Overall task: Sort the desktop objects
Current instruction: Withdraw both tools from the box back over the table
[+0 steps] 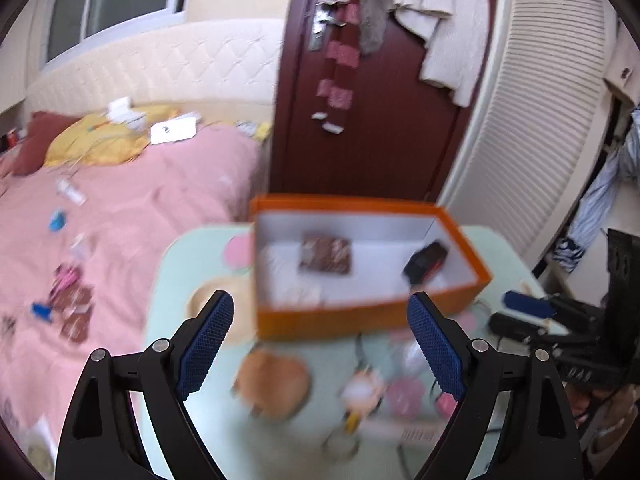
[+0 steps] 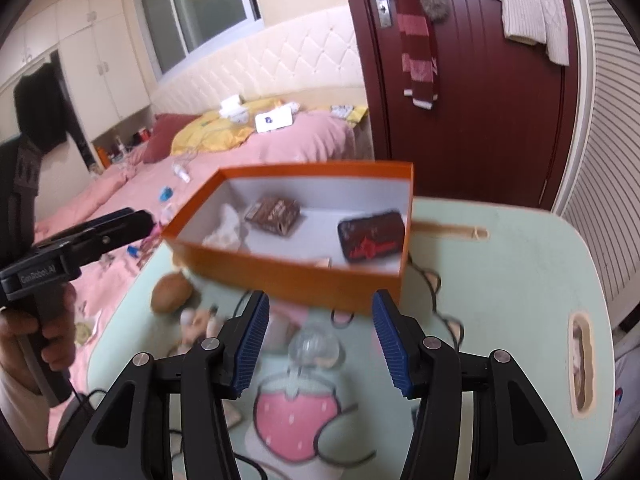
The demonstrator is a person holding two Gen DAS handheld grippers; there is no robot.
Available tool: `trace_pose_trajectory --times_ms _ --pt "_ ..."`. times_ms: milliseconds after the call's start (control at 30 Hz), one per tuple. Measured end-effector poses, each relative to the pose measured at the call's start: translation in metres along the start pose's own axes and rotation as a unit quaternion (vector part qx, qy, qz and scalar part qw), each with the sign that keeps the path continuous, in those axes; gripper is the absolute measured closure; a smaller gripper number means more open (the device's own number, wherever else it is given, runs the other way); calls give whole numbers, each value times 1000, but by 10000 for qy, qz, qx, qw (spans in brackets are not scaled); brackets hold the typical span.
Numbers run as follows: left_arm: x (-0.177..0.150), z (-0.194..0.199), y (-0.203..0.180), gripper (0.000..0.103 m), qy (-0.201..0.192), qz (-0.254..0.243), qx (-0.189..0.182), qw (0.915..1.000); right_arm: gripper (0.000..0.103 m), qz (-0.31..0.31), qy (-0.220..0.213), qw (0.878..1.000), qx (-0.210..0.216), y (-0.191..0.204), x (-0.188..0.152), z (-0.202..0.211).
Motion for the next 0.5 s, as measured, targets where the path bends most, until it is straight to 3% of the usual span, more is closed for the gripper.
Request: trace_pose_trajectory --times_ms 167,400,500 --pt "-56 8 1 14 605 122 57 9981 42 -73 430 9987 -253 2 -31 -6" --pt "-102 -4 -10 14 987 -260 439 9938 42 -64 889 9941 -624 5 -67 -13" --pt "-107 -5 -7 14 843 -354 636 9938 26 145 872 9928 -813 8 -72 -13"
Point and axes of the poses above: each gripper's, at about its wrist camera, not at the fingertips, and z roughly against the way its jaws point, y to its left, x to its top, the point moved 5 cm from there along -z, roughly the way its jaws point, and after that the axes turned 6 degrees about -y, right-handed, at the moved point
